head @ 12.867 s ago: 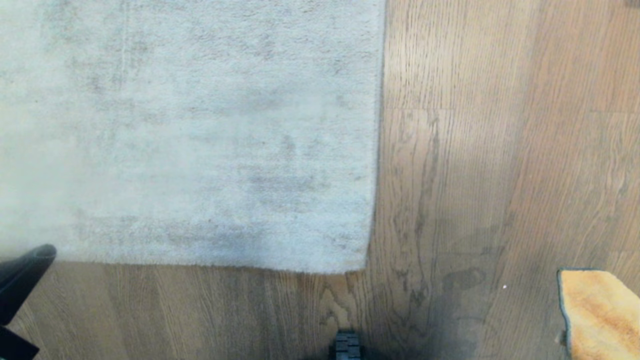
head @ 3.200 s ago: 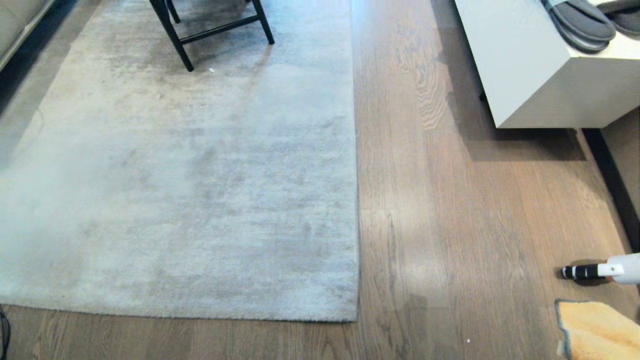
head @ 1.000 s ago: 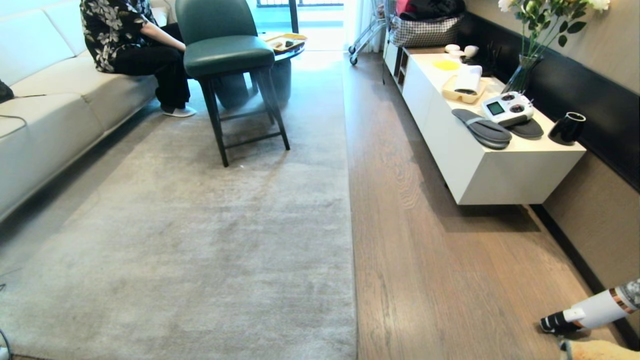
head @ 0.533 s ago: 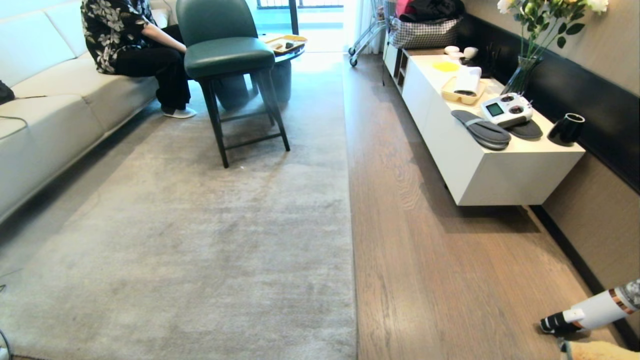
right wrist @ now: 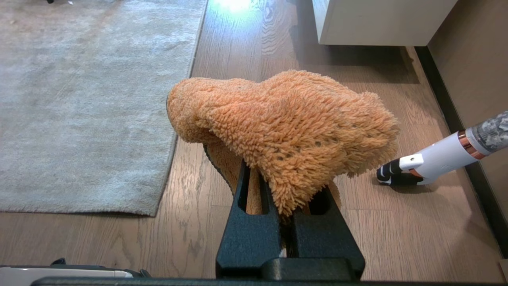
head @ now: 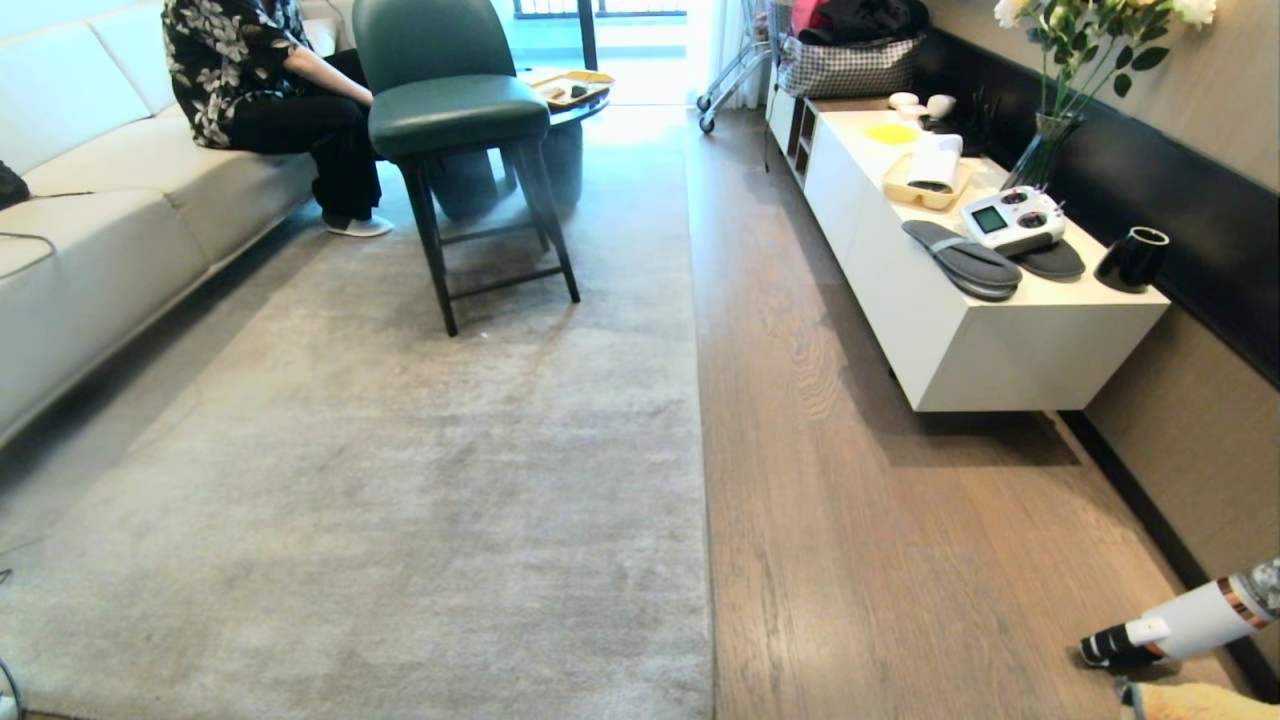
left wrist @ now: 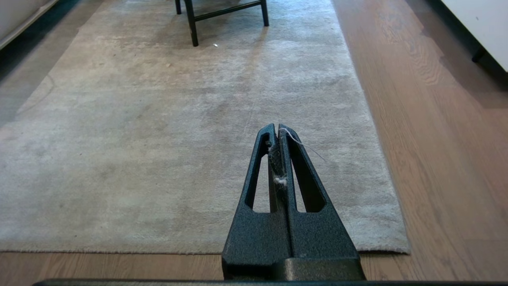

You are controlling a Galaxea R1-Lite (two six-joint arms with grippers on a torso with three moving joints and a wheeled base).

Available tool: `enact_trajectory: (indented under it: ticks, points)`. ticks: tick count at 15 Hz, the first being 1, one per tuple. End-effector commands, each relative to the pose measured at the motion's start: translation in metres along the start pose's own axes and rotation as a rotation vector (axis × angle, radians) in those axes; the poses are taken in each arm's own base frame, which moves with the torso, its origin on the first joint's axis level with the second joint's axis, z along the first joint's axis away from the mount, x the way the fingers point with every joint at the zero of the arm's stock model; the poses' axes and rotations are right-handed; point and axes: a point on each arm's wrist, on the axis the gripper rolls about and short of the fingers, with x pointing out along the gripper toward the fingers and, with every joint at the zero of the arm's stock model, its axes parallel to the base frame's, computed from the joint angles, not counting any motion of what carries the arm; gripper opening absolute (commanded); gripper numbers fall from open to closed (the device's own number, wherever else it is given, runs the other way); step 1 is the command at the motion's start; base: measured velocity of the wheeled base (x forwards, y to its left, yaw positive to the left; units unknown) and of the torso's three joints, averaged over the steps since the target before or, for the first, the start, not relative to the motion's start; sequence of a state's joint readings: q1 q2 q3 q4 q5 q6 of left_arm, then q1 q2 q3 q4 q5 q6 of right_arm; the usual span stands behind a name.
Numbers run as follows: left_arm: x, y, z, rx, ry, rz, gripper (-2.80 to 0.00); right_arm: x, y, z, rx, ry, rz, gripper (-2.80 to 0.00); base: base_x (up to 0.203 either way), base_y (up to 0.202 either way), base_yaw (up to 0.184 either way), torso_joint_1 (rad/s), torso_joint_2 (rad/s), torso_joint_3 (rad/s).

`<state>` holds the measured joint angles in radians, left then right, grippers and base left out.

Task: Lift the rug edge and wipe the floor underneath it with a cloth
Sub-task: Put down the rag

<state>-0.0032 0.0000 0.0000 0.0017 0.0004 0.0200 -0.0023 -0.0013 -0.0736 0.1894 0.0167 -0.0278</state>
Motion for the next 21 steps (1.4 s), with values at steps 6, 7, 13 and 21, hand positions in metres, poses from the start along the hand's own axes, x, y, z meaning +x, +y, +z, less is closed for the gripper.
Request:
enact_trajectory:
  ticks: [6,7,13,21]
  points:
    - [0.0,0.0,0.0,0.0,0.0,0.001,-2.8,0.0001,0.0,0.0,0.0,0.002,0.001,-2.8,0.0,0.0,0.0,0.0,0.0,0.0]
    - [0.0,0.0,0.0,0.0,0.0,0.001,-2.8,0.0001,0.0,0.0,0.0,0.002,0.0,-2.8,0.0,0.0,0.0,0.0,0.0,0.0]
    - [0.0,0.0,0.0,0.0,0.0,0.001,-2.8,0.0001,0.0,0.0,0.0,0.002,0.001,-2.8,0.0,0.0,0.0,0.0,0.0,0.0]
    - [0.0,0.0,0.0,0.0,0.0,0.001,-2.8,0.0001,0.0,-0.0001,-0.002,0.003,0.0,-2.8,0.0,0.0,0.0,-0.037,-0.25,-0.299]
